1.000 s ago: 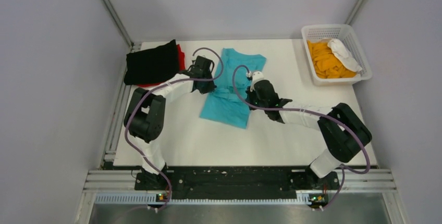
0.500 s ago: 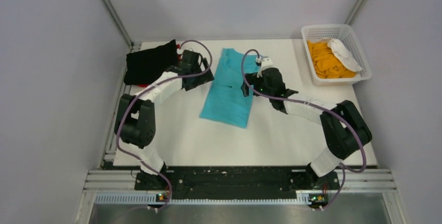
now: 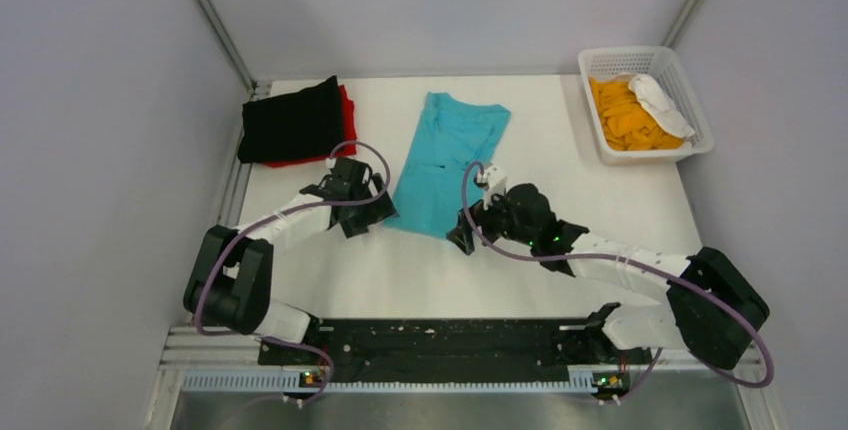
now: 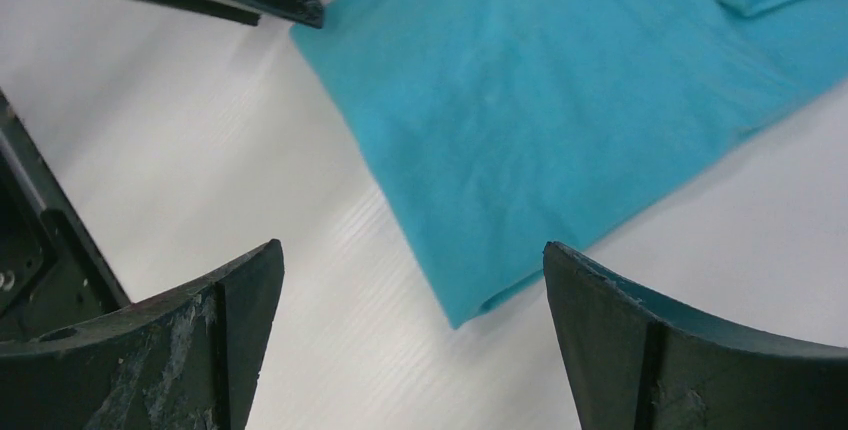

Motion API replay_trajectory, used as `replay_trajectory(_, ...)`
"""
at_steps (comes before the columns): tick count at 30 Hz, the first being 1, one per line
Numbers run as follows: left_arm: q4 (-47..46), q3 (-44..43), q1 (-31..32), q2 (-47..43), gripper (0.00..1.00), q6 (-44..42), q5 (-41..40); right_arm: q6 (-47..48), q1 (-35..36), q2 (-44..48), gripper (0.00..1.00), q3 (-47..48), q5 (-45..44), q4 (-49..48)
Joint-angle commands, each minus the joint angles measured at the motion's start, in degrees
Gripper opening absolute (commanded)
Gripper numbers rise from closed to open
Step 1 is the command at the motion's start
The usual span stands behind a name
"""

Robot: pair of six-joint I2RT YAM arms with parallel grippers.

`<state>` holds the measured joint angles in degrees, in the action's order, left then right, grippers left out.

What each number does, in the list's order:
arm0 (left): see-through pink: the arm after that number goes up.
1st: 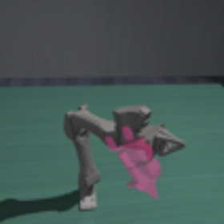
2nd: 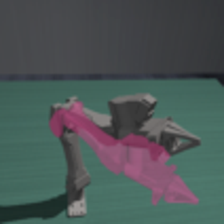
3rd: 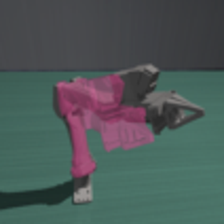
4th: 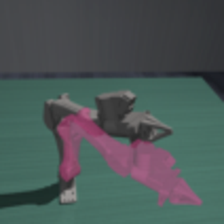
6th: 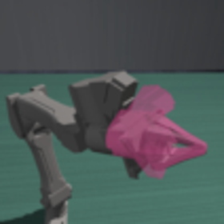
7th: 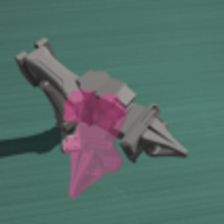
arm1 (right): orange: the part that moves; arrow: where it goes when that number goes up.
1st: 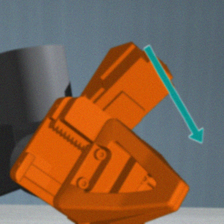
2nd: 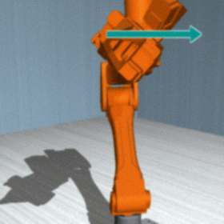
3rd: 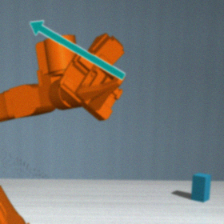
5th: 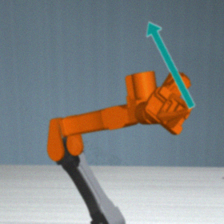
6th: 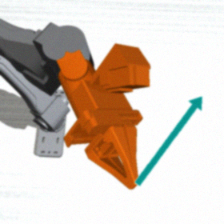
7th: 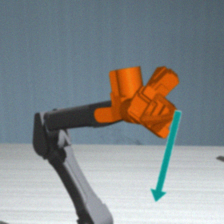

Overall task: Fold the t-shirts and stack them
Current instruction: Grab one side of the 2/3 rectangular tshirt with both arms

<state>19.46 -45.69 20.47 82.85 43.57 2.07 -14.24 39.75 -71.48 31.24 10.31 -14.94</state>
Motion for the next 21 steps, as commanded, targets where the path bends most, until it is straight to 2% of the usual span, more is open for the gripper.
replay_trajectory(1, -6.49, 1.77, 0.14, 1.48, 0.86, 2.98, 4.44, 7.5, 6.09, 0.23, 0.96, 1.94, -5.19, 3.39)
replay_trajectory(7, -8.71, 2.86, 0.12, 5.03, 0.61, 3.91, 7.23, 19.05, 12.87, -8.8, 0.91, 7.86, -14.94, 9.35)
replay_trajectory(10, -9.93, 3.34, 0.14, 6.3, 0.43, 4.55, 8.41, 21.9, 14.49, -13.9, 0.85, 11.66, -19.17, 12.71)
replay_trajectory(12, -10.35, 3.49, 0.16, 7.18, 0.26, 4.85, 8.87, 23.15, 14.9, -16.28, 0.8, 13.28, -20.65, 14.22)
replay_trajectory(14, -10.23, 3.37, 0.16, 7.81, 0.15, 4.95, 8.88, 23.82, 15.06, -17.57, 0.74, 13.91, -21.47, 14.54)
replay_trajectory(18, -9.71, 2.74, 0.13, 9.17, 0.01, 5.34, 8.42, 25.12, 15.28, -19.0, 0.6, 13.76, -20.57, 14.13)
replay_trajectory(21, -9.0, 2.15, 0.16, 9.69, 0.0, 5.32, 8.14, 26.05, 15.73, -20.53, 0.55, 13.92, -21.26, 14.74)
